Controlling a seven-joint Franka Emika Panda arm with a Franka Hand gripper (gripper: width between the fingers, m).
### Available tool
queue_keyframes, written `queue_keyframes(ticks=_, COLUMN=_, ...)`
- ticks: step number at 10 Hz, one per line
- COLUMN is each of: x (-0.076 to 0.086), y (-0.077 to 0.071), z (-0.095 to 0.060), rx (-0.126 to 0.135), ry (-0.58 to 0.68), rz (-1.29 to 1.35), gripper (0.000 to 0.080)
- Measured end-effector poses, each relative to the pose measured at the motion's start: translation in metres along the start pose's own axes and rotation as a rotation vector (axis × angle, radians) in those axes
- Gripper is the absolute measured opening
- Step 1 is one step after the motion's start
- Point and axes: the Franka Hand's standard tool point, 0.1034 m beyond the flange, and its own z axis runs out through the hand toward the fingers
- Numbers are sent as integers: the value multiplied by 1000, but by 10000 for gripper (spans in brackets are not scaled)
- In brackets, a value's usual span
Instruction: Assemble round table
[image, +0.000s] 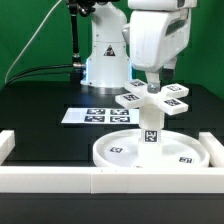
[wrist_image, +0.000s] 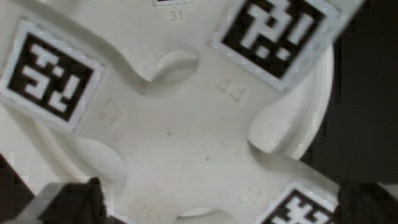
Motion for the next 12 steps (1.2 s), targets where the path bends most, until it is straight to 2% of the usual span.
queue_keyframes(ticks=7, x=-12, y=3, z=9, rx=14, ry=-9, rz=17, gripper=649)
queue_keyframes(ticks=12, x=-13, y=3, z=12, rx=17, ry=-11, rz=21, gripper=649)
